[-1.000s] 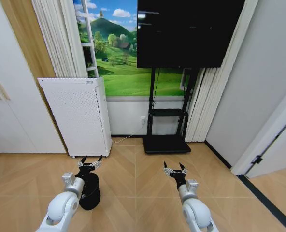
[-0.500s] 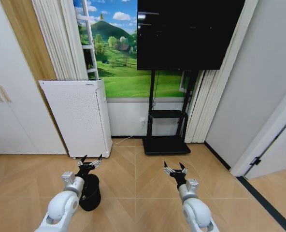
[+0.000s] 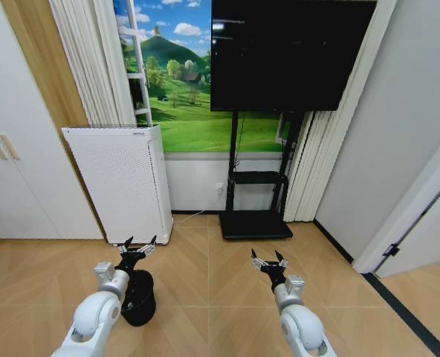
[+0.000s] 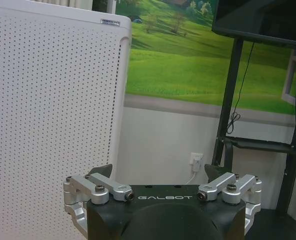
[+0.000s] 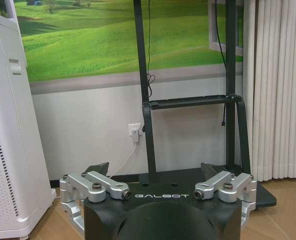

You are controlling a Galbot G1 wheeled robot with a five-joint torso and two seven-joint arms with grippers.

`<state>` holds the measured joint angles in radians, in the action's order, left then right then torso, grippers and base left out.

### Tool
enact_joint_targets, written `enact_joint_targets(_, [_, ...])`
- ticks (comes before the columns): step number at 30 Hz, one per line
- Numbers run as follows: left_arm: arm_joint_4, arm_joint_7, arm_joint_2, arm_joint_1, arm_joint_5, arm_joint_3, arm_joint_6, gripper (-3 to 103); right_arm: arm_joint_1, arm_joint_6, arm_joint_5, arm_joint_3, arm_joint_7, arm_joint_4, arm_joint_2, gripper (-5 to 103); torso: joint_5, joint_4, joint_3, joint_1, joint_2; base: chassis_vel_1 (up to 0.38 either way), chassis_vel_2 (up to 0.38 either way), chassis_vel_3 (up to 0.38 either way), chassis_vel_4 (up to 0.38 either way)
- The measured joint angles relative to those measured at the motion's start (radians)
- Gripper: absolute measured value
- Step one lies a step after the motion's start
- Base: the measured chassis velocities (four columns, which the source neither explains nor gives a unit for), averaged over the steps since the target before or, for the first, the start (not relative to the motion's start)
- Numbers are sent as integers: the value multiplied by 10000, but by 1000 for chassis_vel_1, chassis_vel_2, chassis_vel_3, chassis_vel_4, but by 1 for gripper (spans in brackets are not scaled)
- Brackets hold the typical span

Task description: Pick up the trash bin and place the garbage on the floor into it.

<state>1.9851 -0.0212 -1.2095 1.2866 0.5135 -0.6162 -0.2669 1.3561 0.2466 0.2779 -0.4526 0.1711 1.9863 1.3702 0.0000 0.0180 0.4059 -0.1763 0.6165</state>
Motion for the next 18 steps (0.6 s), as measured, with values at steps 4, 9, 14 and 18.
enact_joint_targets(4, [21, -1, 0, 31, -3, -6, -6, 100, -1, 0, 11, 2, 0, 14, -11, 100, 0, 0, 90, -70, 161, 0, 0, 0, 0])
enact_joint_targets(9, [53, -7, 1, 26, -6, -9, -26, 100, -18, 3, 41, -9, -2, 53, -20, 100, 0, 0, 249, -172, 420, 0, 0, 0, 0])
enact_joint_targets(14, [52, -12, -5, 12, -11, -4, -28, 100, -11, 6, 64, -32, -3, 69, -20, 100, 0, 0, 355, -238, 593, 0, 0, 0, 0])
enact_joint_targets(18, [33, -18, -16, 1, -12, -1, -30, 100, -8, 11, 68, -39, -5, 69, -20, 100, 0, 0, 458, -311, 766, 0, 0, 0, 0])
